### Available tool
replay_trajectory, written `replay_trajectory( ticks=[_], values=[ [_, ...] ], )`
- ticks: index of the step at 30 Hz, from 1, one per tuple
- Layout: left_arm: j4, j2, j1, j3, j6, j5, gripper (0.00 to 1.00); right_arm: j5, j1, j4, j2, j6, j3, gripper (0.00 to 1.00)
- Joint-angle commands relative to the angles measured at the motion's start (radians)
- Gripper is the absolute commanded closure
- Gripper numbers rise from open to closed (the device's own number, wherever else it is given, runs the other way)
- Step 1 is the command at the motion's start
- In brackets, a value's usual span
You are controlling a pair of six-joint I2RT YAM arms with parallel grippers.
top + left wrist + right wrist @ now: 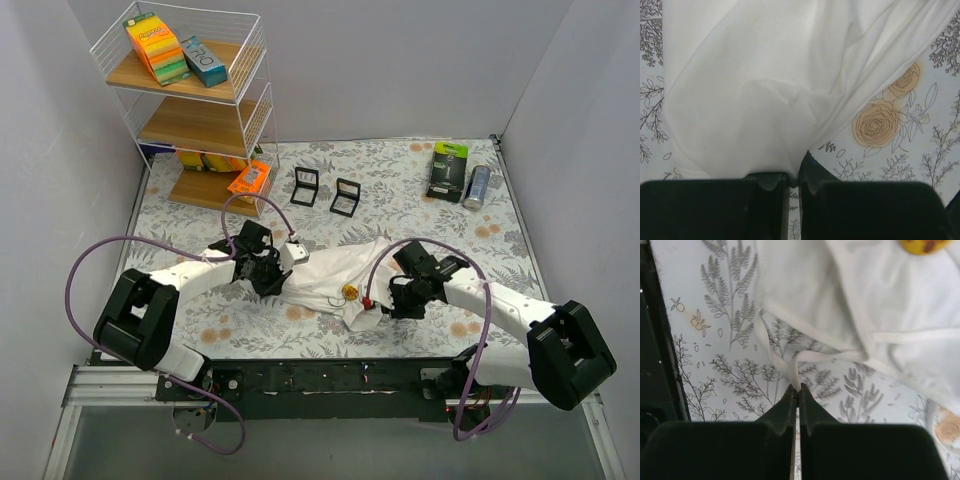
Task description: Remove the brooch from the garment
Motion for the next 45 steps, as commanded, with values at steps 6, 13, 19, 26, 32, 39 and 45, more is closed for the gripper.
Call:
replay_trajectory(
  ticks=[6,13,19,26,32,39,45],
  values=[
    [-0.558,-0.032,0.072,0.337,0.227,-0.044,1.0,-0.072,-0.179,-0.114,-0.01,0.147,0.461,0.99],
    [-0.745,0.172,0.13,0.728,0.198,-0.05,1.0,-0.101,-0.338,0.0,0.085,0.265,0.736,0.99],
    [-0.96,0.448,0.133,1.197,0.187,-0.118,1.0,-0.112,-0.404,0.032,0.225,0.362,1.05,0.99],
    [-0.985,0.389,0.135,1.125,0.176,-0.167,1.0,-0.102,-0.42,-0.02,0.143,0.307,1.039,0.99],
    [-0.939,0.148,0.133,0.716,0.181,-0.109,0.99,-0.069,-0.42,-0.112,-0.147,0.14,0.695,0.99],
    [-0.91,0.049,0.121,0.44,0.173,0.045,0.56,-0.065,-0.415,-0.356,-0.372,-0.125,0.308,0.99],
    [-0.783,0.0,0.121,0.376,0.126,0.077,0.45,-0.107,-0.415,-0.482,-0.343,-0.19,0.337,0.99]
  ],
)
